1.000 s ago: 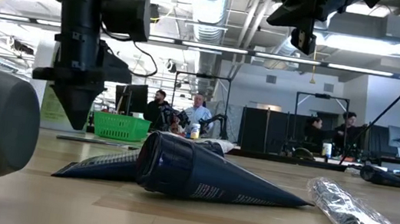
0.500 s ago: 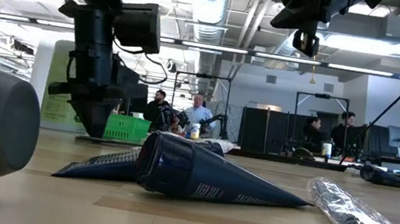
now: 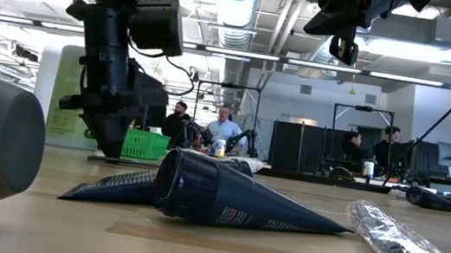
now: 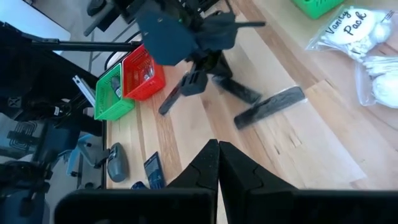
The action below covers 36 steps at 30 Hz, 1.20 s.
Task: Pick & Place Travel size toiletries
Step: Put the black comb into the top green bin
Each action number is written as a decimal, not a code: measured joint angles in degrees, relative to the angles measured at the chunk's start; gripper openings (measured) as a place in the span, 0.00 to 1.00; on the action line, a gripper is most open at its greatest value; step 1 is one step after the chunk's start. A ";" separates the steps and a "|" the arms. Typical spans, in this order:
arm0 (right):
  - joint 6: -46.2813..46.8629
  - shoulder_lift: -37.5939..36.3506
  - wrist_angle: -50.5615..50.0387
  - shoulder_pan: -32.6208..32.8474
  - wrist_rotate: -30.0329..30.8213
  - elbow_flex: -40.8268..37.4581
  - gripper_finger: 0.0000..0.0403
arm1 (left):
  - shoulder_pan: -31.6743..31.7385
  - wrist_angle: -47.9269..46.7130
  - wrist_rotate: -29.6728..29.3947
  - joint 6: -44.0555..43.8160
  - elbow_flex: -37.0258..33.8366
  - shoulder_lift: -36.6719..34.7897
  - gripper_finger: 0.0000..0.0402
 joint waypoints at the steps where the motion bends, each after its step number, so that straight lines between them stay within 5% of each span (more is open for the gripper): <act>1: 0.00 0.00 0.00 -0.15 0.00 0.00 0.00 | -0.50 0.42 0.17 0.06 -0.02 0.02 0.00; 21: -0.46 -0.02 3.71 -0.09 0.00 0.00 0.00 | -9.69 10.62 5.07 -4.57 -0.29 0.31 0.00; 36: 1.97 -0.02 9.52 4.31 3.25 0.00 0.00 | -11.51 6.97 -0.06 -6.12 -0.46 -5.48 0.00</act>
